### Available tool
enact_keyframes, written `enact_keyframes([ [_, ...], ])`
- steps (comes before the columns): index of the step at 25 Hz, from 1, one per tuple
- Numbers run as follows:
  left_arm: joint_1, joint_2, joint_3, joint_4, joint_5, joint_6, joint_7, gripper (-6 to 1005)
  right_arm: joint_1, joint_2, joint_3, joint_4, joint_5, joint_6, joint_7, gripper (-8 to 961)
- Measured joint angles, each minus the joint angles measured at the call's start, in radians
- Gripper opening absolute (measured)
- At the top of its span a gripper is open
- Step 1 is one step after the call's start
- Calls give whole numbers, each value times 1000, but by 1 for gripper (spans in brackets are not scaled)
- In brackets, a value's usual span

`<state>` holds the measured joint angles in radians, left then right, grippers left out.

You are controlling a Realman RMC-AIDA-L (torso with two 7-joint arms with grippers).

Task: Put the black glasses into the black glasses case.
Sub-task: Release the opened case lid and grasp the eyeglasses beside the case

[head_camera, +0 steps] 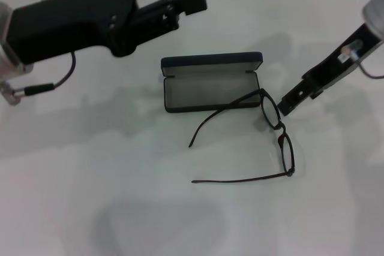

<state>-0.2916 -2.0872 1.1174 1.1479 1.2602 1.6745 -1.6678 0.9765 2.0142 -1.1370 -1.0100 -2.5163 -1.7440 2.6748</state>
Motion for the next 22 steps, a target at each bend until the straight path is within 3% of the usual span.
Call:
enact_keyframes([
  [3,4,1,-13,-44,-8,31,37,394,49,0,-27,113,-1,51,0,853],
  [7,15,1,-16,-95,-15,62,90,393,95,8,-66,220,2,122,-4,768],
  [9,17,2,-16,-115,-15,68,103,392,105,11,-86,245,6,142,-1,726],
  [20,27,11,-19,-209,-15,108,180,364,123,15,-129,369,22,220,7,718],
  [22,34,9,-19,-213,-12,109,190,359,123,14,-140,380,23,233,7,677],
])
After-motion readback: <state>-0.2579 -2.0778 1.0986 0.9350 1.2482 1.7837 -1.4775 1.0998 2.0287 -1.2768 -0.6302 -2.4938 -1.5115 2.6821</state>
